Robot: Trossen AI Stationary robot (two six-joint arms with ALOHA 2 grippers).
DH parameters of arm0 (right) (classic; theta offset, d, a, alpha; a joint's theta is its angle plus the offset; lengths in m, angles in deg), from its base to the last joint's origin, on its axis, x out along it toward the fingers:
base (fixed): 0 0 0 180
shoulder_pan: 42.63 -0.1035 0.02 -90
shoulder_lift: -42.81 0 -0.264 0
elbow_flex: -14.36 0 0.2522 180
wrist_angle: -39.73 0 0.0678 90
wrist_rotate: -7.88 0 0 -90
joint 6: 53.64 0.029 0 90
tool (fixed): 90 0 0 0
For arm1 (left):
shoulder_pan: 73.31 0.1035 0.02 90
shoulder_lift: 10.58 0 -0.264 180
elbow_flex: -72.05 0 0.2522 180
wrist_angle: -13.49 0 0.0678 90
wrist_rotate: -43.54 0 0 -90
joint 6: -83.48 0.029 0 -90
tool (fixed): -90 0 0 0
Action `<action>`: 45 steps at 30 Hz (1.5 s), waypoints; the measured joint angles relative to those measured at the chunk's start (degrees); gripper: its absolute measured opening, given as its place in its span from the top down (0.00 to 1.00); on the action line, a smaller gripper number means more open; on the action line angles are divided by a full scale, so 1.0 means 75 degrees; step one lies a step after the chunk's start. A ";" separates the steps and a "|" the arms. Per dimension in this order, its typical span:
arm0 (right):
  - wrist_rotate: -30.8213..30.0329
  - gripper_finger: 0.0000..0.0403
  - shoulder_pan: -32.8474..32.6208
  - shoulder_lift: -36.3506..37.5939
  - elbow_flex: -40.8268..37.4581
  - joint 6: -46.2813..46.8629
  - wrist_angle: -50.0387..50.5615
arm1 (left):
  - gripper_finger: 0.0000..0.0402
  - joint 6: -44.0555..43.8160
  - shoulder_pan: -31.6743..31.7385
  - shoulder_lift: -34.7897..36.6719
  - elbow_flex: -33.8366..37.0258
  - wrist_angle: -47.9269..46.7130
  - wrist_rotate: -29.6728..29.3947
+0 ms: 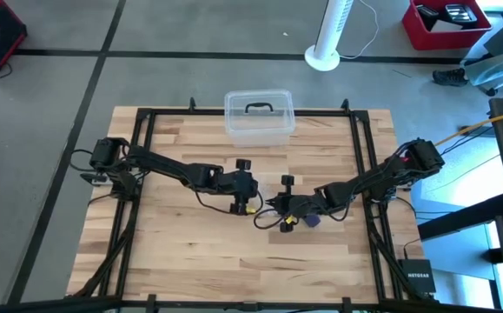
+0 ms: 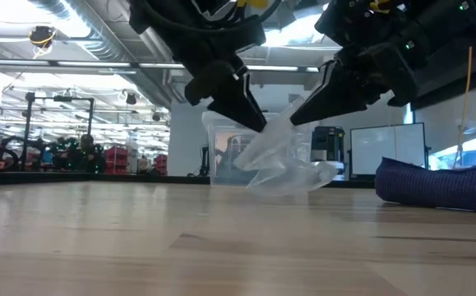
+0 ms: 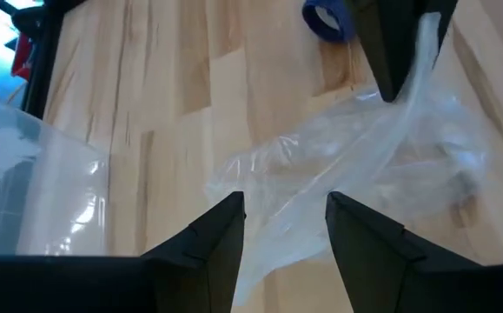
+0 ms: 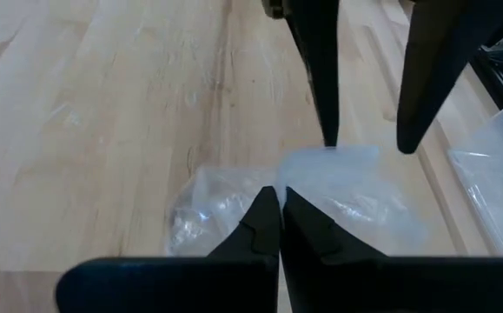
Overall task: Roll bandage
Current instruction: Open the transparent zip bag
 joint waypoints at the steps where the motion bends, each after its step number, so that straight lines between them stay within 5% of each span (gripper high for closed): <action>1: 0.0000 0.99 0.0000 0.0000 0.0000 -0.0001 -0.0005 | 0.61 0.0184 0.0000 -0.0069 0.0000 0.0063 -0.0003; 12: -0.0201 0.99 -0.0003 0.0000 0.0000 -0.0212 -0.0061 | 0.61 0.2182 -0.0052 -0.0518 0.0006 0.0552 0.0230; 16: -0.0171 0.99 -0.0006 0.0000 0.0000 -0.0251 -0.0068 | 0.68 0.1538 -0.0039 -0.0572 -0.0006 0.0793 0.0229; 22: -0.0278 0.99 0.0003 0.0000 0.0003 0.0063 -0.0073 | 0.97 0.0538 -0.0044 -0.0578 0.0000 0.0243 0.0232; 26: -0.1056 0.94 0.0061 0.0015 0.0107 0.0006 0.0287 | 0.98 -0.0100 -0.0050 -0.0399 -0.0168 -0.0811 0.0219; 32: -0.2183 0.70 0.0044 0.0363 0.0902 -0.0996 0.1629 | 0.99 -0.1836 0.0236 0.0274 -0.0694 -0.3404 0.0168; 35: -0.1566 0.60 0.0055 0.0370 0.1194 -0.1425 0.1060 | 1.00 -0.2484 0.0388 0.0416 -0.0671 -0.3842 0.0153; 40: 0.0663 0.53 0.0149 -0.0121 0.1201 -0.2317 -0.0876 | 0.99 -0.2890 0.0423 0.0416 -0.0662 -0.3837 0.0312; 45: -0.0158 0.53 0.0182 -0.1100 0.1199 -0.3434 -0.2040 | 0.99 -0.2948 0.0318 0.0442 -0.0718 -0.3961 0.0396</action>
